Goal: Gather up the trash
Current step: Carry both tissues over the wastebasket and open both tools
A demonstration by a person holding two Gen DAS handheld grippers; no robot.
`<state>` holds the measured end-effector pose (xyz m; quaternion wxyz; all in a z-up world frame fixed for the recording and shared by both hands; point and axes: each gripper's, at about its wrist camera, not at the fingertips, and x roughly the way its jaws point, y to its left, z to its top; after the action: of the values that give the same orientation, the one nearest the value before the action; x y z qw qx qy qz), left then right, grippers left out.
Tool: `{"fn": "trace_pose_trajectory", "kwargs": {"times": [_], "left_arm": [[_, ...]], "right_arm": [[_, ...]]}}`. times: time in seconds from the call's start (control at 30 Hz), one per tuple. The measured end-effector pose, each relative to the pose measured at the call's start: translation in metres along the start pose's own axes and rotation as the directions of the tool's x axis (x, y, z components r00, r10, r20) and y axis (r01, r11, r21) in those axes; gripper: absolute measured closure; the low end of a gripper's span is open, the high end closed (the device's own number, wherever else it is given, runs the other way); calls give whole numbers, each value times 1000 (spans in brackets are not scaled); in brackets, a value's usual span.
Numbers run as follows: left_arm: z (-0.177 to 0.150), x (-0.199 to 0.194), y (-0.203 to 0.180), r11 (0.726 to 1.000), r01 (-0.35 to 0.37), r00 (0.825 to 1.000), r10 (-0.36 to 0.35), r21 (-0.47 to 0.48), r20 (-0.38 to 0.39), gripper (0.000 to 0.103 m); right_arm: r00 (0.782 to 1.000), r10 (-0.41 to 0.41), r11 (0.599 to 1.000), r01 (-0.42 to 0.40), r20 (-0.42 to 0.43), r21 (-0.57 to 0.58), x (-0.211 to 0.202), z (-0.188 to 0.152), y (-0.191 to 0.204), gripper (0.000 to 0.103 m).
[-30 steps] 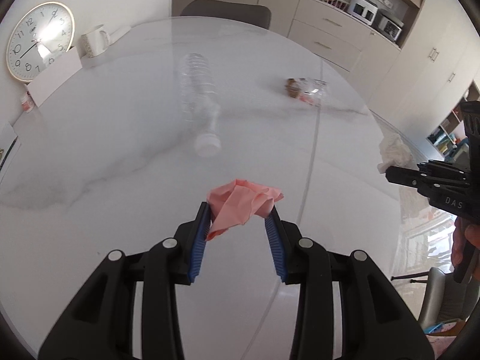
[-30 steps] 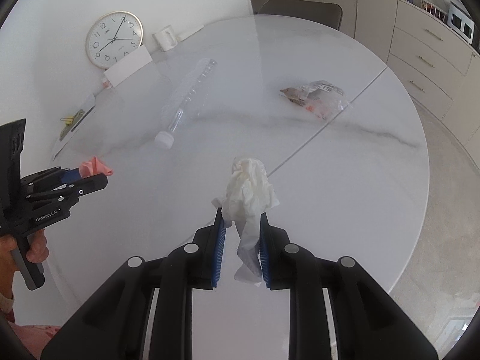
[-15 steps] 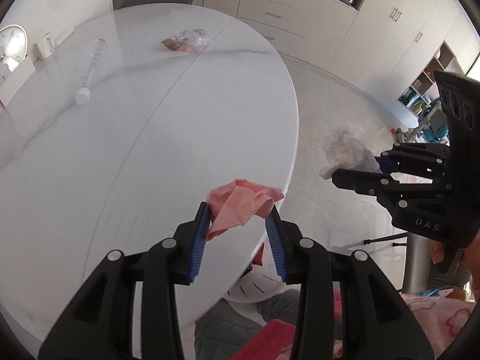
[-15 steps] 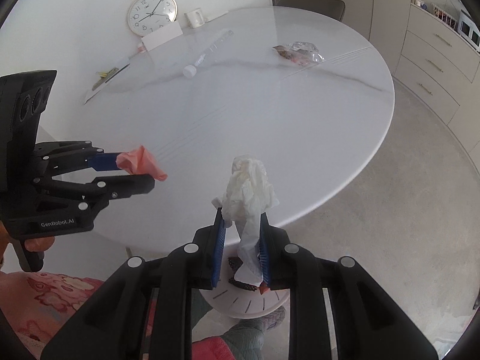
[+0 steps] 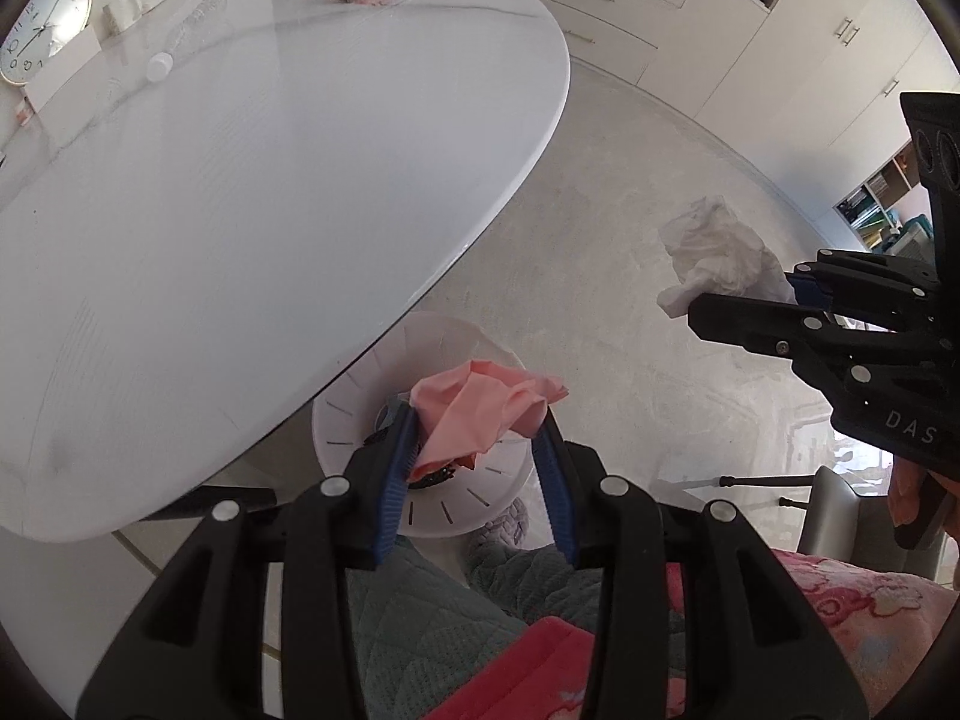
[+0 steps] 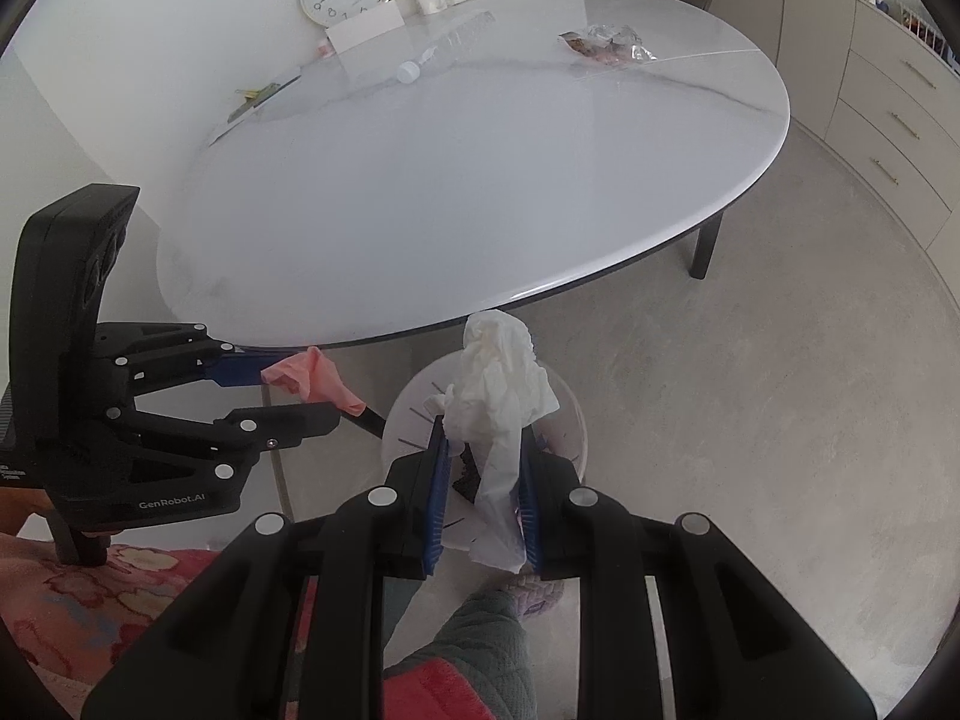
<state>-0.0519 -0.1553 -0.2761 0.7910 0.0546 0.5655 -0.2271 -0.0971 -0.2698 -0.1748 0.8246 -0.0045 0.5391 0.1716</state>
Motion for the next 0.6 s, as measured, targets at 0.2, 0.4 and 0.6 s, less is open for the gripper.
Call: {"fn": "trace_pose_trajectory", "kwargs": {"times": [0.2, 0.4, 0.6], "left_arm": [[4, 3, 0, 1000, -2, 1000, 2, -2, 0, 64], [3, 5, -4, 1000, 10, 999, -9, 20, -31, 59], [5, 2, -4, 999, -4, 1000, 6, 47, -30, 38]], "right_arm": [[1000, 5, 1000, -5, 0, -18, 0, -6, 2, 81], [1000, 3, 1000, -3, 7, -12, 3, -1, 3, 81], [1000, 0, 1000, 0, 15, 3, 3, -3, 1, 81]]}}
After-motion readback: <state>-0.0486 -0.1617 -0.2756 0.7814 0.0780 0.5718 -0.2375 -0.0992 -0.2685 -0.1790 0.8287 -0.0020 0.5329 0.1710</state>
